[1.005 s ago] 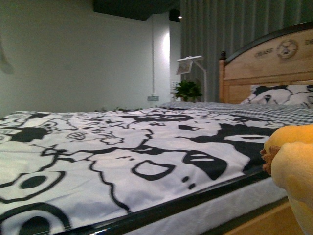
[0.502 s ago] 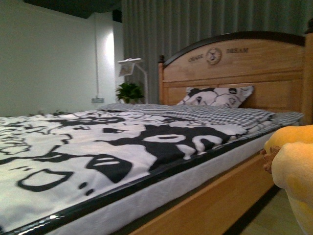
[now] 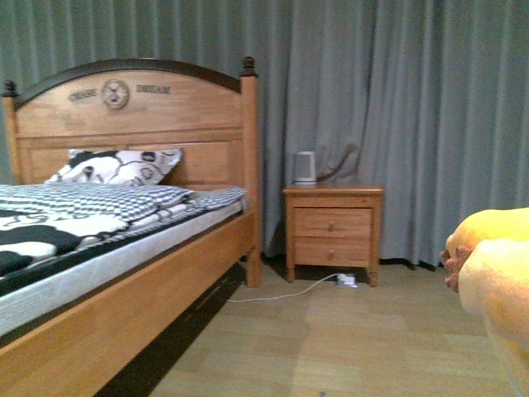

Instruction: Put away toys

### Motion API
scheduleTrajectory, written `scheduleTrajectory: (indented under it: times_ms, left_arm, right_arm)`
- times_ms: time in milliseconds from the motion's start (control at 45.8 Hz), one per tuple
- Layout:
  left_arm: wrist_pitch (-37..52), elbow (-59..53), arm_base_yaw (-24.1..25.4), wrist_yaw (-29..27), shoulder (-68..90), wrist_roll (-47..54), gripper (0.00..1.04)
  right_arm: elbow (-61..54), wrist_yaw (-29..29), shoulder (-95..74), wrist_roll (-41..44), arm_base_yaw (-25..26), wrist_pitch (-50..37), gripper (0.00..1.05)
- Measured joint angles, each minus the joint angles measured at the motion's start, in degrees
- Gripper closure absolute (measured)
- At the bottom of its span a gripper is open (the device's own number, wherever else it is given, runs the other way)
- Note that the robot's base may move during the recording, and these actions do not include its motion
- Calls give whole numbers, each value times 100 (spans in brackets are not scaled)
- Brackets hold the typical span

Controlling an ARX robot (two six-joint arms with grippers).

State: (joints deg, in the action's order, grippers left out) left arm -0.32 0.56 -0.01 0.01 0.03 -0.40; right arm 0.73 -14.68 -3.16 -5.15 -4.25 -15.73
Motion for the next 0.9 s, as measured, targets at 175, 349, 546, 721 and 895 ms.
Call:
scheduleTrajectory:
  times_ms: [175,349,546,721,895]
  left_arm:
    - [0,0,2,-13,2,0,6]
    - [0,0,0,2,2,0,6]
    - [0,0,-4,0,2,0,6]
    - [0,0,-4,-4,2,0,6]
    - [0,0,-4,-2,0,0,6]
  right_arm:
    - [0,0,0,0,0,0,96]
    - [0,15,0,0,2,0,96]
    - [0,-13,9,0,2,0,96]
    - [0,-24,9,0,-2,0,96]
    - [0,-9,9,0,-2,0,96]
